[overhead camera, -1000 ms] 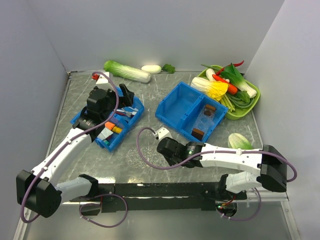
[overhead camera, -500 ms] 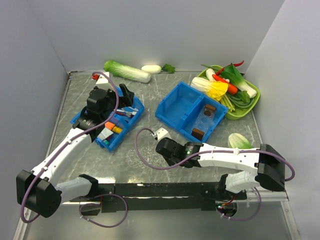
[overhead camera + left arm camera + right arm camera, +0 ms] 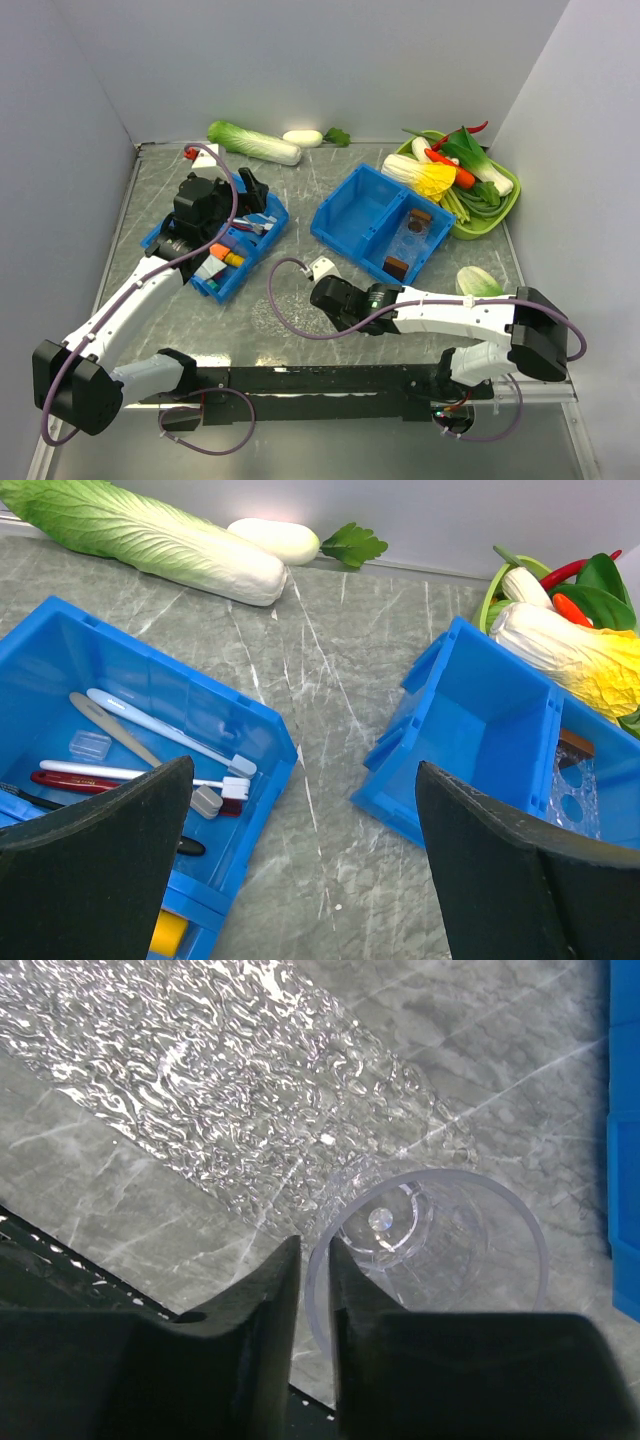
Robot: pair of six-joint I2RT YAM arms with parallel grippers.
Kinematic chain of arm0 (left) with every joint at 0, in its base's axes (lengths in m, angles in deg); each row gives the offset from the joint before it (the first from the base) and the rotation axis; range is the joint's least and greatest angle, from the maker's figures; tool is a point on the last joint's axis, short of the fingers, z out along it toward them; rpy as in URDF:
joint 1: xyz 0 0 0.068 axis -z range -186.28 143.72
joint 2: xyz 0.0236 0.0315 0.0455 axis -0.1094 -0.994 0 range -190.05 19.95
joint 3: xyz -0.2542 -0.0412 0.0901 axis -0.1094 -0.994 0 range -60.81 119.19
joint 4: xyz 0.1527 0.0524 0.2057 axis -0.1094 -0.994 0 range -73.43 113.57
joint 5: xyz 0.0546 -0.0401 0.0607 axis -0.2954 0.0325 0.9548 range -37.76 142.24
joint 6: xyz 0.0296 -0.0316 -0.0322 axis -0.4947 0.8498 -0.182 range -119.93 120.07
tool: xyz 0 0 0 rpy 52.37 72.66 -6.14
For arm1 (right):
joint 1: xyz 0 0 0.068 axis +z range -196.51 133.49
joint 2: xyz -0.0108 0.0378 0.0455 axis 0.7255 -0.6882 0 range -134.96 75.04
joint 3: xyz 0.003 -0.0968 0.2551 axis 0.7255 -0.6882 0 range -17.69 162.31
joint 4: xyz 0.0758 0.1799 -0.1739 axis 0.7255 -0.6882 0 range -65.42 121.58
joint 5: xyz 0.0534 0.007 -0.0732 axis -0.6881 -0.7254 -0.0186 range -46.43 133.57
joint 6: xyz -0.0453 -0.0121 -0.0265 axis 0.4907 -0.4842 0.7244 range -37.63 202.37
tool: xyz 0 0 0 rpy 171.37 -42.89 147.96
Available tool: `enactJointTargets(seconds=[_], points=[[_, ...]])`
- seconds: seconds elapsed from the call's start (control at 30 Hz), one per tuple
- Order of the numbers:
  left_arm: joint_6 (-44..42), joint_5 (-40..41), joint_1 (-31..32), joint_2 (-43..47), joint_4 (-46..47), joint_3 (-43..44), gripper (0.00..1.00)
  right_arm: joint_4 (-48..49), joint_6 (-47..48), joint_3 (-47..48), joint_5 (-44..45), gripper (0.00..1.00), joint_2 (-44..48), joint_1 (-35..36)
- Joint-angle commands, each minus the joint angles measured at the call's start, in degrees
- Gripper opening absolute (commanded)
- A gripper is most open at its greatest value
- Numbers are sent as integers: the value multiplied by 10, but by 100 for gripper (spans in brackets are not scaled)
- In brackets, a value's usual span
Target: Prepare toiletry sets of a toothbrush and toothpaste on the tray
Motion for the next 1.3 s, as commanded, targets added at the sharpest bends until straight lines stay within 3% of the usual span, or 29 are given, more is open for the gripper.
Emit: enactJointTargets(seconds=[0.0,0.3,0.6,0.77,0.87,1.07,1.27], points=[[1,-1,3,5,16,6,96,-10,5,26,2,31,-4,-3],[0,-1,3,3,15,6,97,-28,4,35,0,51,33,-3],[0,18,3,22,20,-2,97,-45,2,58,-18,58,93,-4],[-4,33,3,38,28,-12,96,-100,3,89,2,65,137,-14],[-1,30,3,34,27,-10,97,-115,8,102,1,69,180,-50],[1,26,3,26,25,-7,96,-84,26,68,-55,73,274,-197],[2,25,3,27,24,-8,96,-42,55,47,-104,75,253,-328]])
